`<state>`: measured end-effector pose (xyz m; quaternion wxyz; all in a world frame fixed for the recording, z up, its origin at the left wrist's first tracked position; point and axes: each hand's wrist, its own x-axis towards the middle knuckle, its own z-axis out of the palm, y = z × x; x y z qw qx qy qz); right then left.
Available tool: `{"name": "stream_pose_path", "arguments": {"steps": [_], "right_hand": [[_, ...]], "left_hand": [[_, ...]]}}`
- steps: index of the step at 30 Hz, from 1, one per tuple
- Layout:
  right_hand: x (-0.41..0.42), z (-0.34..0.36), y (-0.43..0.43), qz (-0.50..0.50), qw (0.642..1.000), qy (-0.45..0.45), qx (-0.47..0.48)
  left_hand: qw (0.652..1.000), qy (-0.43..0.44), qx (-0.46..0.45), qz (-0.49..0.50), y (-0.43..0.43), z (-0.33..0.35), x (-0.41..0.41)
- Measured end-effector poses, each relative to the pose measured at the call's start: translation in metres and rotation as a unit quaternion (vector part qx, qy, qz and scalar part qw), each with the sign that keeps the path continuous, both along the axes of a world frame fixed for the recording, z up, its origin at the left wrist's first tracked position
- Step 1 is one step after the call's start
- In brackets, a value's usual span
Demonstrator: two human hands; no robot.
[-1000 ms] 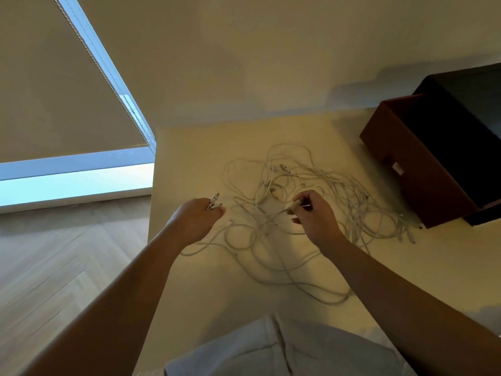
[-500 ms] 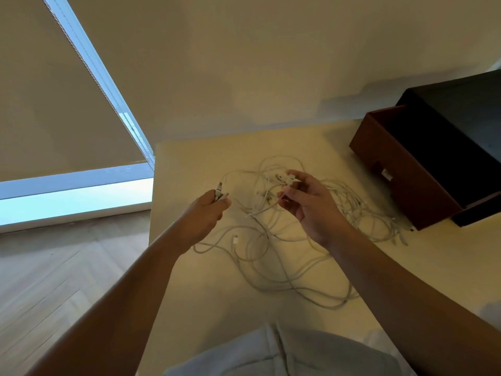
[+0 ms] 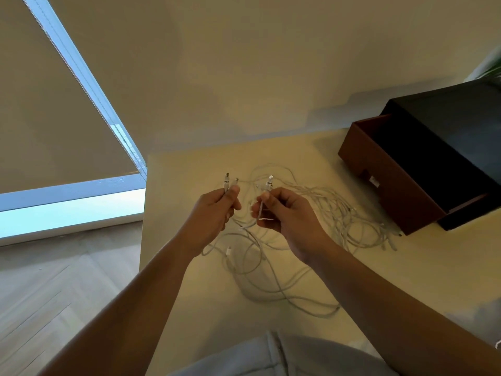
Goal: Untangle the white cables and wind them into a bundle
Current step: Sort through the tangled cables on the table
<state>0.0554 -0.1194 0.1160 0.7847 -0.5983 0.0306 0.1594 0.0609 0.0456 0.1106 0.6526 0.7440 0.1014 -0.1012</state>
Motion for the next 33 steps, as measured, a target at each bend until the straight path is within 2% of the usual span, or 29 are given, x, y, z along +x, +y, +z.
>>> {"name": "stream_pose_path", "arguments": {"steps": [10,18,23,27,30,33], "right_hand": [[0.005,-0.003,0.003,-0.046,0.998,-0.030,-0.003],[0.003,-0.004,0.007,-0.040,0.992,-0.084,-0.088],[0.003,-0.004,0.011,-0.038,0.994,-0.079,-0.062],[0.001,-0.007,0.013,-0.046,0.991,-0.089,-0.085],[0.002,-0.011,0.014,-0.022,0.992,-0.095,-0.083],[0.002,-0.020,0.012,0.046,0.986,-0.101,-0.124]], "left_hand": [[0.999,0.007,-0.035,0.010,-0.024,0.009,0.001],[0.998,-0.007,-0.053,0.023,-0.034,0.012,-0.004],[1.000,-0.012,-0.028,-0.004,-0.040,0.009,-0.008],[0.999,-0.031,-0.012,-0.008,-0.039,0.002,-0.004],[0.998,-0.048,0.009,0.031,-0.038,-0.003,-0.002],[0.991,-0.090,0.056,0.086,-0.033,-0.002,0.001]]}}
